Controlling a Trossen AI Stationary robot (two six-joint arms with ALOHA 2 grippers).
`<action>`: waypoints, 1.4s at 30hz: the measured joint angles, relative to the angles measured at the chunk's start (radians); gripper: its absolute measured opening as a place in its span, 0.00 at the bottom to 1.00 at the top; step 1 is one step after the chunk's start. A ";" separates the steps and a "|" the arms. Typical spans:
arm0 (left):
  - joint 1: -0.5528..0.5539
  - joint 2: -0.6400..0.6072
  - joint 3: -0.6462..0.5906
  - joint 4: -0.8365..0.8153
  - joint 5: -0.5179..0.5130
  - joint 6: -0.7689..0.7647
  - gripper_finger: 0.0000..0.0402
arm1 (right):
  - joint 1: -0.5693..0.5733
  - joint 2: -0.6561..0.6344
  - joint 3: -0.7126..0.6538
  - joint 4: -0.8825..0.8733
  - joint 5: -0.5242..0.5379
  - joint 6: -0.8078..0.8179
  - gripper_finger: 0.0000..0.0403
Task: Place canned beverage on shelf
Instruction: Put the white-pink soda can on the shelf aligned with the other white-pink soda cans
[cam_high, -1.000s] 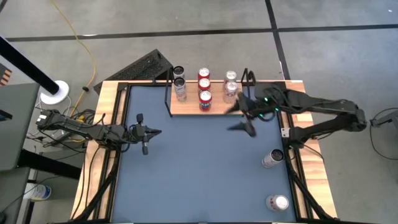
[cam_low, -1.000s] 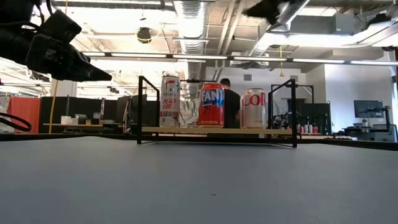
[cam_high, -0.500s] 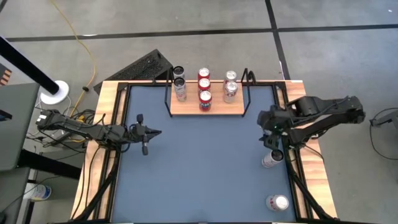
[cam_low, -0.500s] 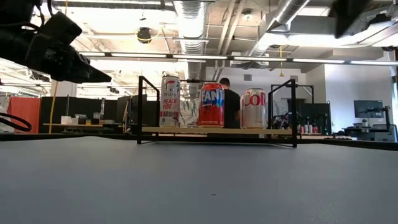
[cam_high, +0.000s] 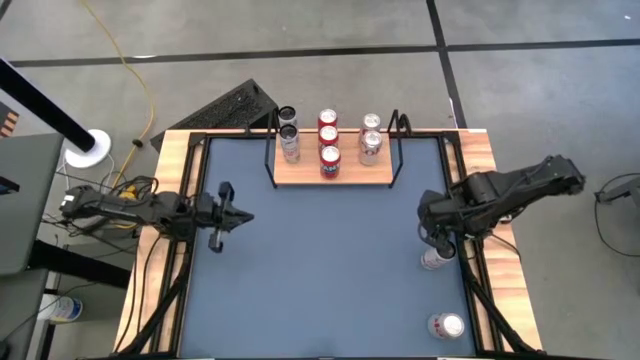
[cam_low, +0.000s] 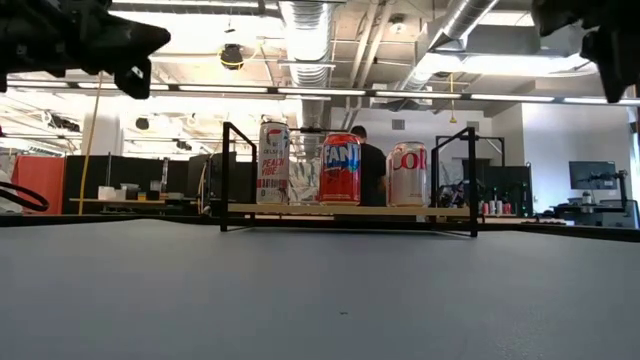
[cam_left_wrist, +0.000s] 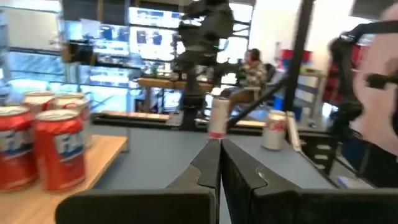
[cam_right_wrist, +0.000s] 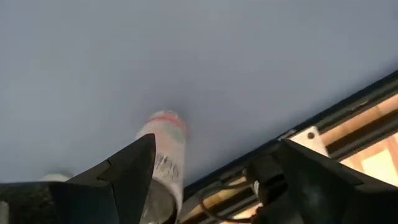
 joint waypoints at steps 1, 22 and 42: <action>0.005 -0.019 0.000 -0.020 -0.011 -0.011 0.00 | 0.015 0.000 0.000 0.005 -0.010 0.000 0.82; 0.021 -0.111 0.000 -0.287 -0.169 -0.094 0.00 | 0.334 -0.001 0.000 0.017 -0.055 0.276 0.82; 0.021 -0.111 0.000 -0.288 -0.169 -0.091 0.00 | 0.545 0.093 0.000 0.049 0.041 0.417 0.82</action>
